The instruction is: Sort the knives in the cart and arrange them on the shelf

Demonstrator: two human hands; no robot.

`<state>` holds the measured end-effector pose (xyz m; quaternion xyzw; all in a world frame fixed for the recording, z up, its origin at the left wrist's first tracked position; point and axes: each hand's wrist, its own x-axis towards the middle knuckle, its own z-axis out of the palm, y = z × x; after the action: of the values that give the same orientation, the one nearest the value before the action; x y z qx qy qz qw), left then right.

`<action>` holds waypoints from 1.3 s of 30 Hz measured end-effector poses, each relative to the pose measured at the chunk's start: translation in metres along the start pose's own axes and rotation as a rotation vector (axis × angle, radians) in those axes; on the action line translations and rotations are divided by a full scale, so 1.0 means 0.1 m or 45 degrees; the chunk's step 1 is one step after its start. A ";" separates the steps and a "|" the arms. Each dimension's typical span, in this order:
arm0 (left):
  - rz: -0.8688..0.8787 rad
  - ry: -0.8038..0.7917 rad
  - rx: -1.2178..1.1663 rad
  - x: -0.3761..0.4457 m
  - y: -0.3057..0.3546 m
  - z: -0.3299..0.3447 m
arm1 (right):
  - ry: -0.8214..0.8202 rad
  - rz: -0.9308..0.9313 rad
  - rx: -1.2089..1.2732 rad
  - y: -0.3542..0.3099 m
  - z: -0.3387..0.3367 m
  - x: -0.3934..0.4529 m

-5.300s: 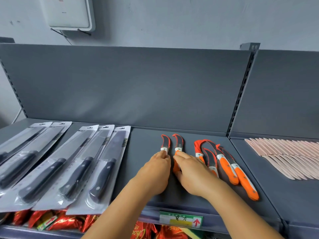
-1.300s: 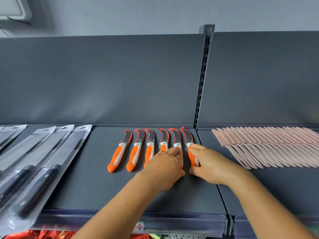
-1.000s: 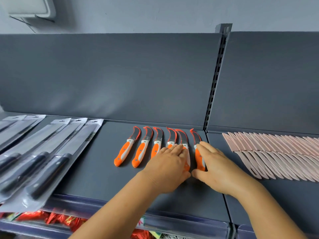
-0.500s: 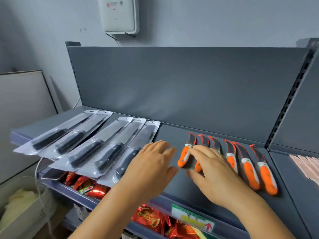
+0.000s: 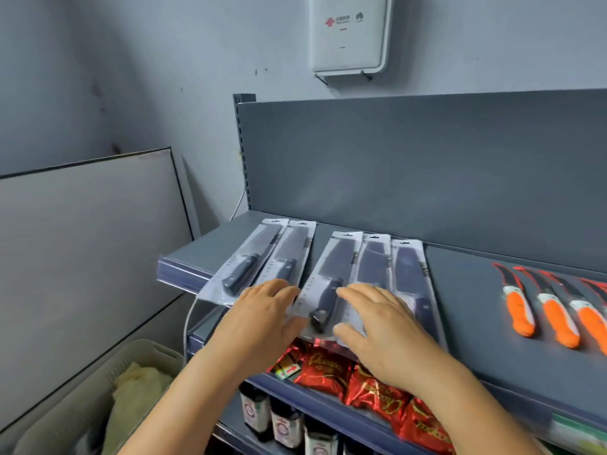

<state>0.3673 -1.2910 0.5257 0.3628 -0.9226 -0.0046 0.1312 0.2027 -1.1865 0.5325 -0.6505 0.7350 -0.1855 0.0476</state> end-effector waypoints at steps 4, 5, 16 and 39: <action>-0.056 0.054 0.002 -0.04 -0.40 -0.02 | -0.066 -0.012 -0.002 -0.31 0.15 0.22; -0.067 0.070 0.013 -0.04 -0.48 -0.02 | -0.085 -0.016 -0.003 -0.38 0.17 0.28; -0.228 -0.003 -0.174 0.23 -0.90 -0.02 | -0.252 0.124 -0.014 -0.70 0.41 1.03; -0.163 -0.052 -0.274 0.71 -1.92 0.11 | -0.116 0.461 0.105 -1.24 0.71 1.69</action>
<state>0.4429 -1.4814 0.5123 0.4046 -0.8942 -0.1194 0.1499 0.3164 -1.3767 0.5372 -0.5129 0.8289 -0.1740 0.1400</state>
